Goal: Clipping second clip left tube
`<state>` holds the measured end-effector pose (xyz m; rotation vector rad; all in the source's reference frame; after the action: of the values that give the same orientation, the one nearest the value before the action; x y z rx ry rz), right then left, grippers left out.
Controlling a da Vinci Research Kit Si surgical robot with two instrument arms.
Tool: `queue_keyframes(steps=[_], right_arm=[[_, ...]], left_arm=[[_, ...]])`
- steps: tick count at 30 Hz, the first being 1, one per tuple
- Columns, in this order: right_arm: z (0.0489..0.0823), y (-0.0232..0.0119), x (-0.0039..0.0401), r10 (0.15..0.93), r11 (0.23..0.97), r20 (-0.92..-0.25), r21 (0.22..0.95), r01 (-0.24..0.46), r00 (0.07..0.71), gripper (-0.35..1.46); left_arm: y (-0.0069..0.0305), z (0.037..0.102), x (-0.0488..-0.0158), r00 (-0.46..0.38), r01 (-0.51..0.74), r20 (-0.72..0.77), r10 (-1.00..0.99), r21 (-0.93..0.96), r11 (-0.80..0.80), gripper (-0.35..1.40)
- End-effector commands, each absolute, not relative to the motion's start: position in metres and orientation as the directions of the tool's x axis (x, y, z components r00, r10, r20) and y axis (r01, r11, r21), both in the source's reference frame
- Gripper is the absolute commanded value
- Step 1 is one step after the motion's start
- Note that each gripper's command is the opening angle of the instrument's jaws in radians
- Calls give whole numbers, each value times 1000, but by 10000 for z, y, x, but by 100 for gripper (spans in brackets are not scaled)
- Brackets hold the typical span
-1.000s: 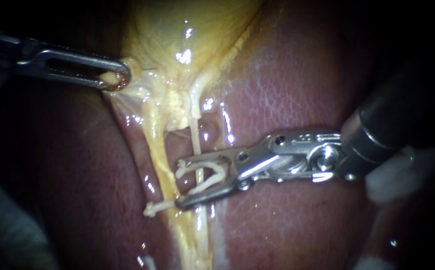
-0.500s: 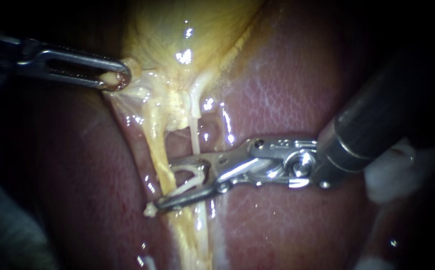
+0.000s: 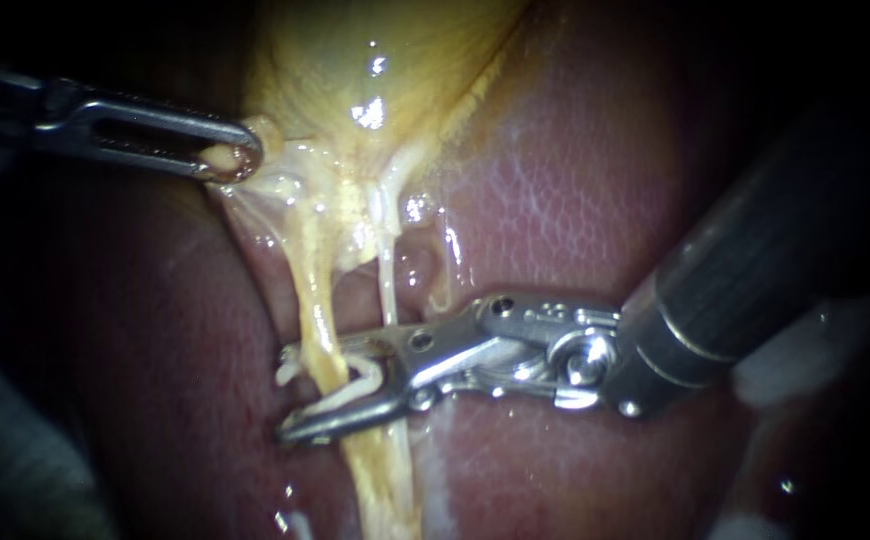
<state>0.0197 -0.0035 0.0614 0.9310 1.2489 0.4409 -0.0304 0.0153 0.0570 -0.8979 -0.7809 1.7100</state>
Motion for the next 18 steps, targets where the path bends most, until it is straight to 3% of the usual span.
queue_keyframes(steps=[1,6,18], right_arm=[[612,-35,198,739,570,-603,797,200,298,44],[602,-31,195,751,537,-581,814,221,314,36],[598,-29,189,783,490,-530,848,202,324,-5]], left_arm=[[153,570,-304,-214,-475,-200,956,-834,-281,-35],[153,570,-304,-214,-475,-200,956,-834,-281,-35],[153,570,-304,-214,-475,-200,956,-834,-281,-35]])
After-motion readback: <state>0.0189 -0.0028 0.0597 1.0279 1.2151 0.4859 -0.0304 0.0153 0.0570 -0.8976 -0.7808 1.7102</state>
